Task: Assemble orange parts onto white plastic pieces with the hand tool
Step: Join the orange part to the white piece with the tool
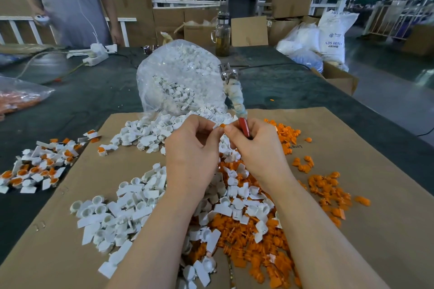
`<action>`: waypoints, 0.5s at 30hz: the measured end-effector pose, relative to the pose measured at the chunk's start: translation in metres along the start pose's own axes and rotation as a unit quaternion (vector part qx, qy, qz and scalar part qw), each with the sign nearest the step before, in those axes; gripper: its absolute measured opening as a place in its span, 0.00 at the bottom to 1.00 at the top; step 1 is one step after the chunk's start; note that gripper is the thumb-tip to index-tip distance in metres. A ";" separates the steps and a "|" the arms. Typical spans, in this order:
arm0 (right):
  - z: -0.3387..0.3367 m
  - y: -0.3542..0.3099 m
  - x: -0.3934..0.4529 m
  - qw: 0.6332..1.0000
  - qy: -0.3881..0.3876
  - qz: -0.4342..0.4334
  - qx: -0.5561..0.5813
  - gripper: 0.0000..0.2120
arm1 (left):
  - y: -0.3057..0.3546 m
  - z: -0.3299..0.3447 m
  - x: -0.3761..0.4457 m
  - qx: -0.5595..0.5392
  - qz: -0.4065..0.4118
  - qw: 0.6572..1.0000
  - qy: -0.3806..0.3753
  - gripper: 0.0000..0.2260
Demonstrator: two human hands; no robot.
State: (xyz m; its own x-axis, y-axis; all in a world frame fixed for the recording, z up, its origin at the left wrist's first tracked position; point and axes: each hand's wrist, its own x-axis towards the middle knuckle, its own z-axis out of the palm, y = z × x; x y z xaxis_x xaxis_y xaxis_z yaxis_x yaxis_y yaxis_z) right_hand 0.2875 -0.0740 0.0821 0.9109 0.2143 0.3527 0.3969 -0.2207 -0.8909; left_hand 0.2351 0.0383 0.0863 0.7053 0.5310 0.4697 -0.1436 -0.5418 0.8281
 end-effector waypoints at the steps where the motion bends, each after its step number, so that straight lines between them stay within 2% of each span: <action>1: 0.000 0.000 0.000 1.000 -0.004 0.001 0.003 0.08 | 0.000 0.000 0.000 0.006 0.005 1.000 0.001 0.12; 5: -0.002 -0.002 0.000 0.999 -0.034 0.012 0.024 0.06 | -0.001 -0.002 0.001 -0.018 -0.025 0.999 -0.011 0.09; 7: -0.006 -0.003 0.001 0.996 -0.067 0.031 0.058 0.06 | -0.001 -0.003 0.003 -0.093 -0.073 0.993 -0.021 0.05; 11: -0.019 -0.002 0.001 0.987 -0.138 0.057 0.064 0.05 | -0.001 -0.010 0.009 -0.277 -0.159 0.947 -0.024 0.03; 15: -0.030 0.000 0.001 0.979 -0.191 0.071 0.020 0.04 | -0.004 -0.013 0.013 -0.335 -0.171 0.926 -0.024 0.04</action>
State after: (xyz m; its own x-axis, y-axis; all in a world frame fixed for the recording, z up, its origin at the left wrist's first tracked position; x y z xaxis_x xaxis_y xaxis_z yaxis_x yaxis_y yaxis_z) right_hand 0.2919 -0.1020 0.0910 0.8448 0.5260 0.0982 0.2575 -0.2389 -0.9363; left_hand 0.2359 0.0561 0.0937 0.8165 0.5592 0.1433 -0.2931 0.1877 0.9375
